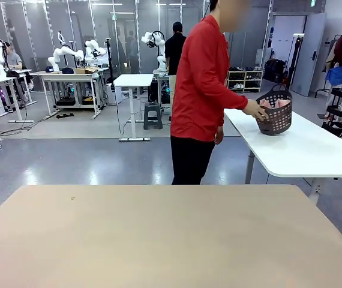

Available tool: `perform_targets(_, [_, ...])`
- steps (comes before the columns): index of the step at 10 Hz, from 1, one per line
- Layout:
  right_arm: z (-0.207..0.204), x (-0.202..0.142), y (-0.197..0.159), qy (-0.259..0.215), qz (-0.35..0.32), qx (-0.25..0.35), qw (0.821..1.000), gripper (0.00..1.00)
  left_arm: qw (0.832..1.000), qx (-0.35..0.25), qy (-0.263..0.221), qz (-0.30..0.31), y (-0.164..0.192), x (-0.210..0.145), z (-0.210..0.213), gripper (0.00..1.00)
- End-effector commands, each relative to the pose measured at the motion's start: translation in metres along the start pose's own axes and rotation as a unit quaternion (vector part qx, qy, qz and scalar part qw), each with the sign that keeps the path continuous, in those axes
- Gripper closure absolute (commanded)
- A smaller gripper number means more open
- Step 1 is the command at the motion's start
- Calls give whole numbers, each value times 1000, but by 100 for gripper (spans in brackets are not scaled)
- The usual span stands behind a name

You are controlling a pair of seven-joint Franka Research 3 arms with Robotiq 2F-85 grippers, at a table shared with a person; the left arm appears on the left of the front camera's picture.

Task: Fold the towel.
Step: Grab the top end of the 100 cm Hotel Towel extended by the human.

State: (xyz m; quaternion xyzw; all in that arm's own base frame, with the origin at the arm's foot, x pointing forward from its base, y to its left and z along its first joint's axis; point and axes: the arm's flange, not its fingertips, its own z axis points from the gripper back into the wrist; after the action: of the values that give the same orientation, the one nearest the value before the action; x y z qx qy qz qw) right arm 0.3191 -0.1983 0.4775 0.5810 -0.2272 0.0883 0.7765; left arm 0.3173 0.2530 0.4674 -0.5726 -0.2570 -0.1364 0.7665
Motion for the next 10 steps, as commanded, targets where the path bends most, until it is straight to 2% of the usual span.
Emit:
perform_targets(1, [1,2,0,-7,6,7,1000,0,1000,-6,-2,-4,0,-1,1,0])
perform_targets(10, [1,2,0,-7,6,7,1000,0,1000,-6,-2,-4,0,-1,1,0])
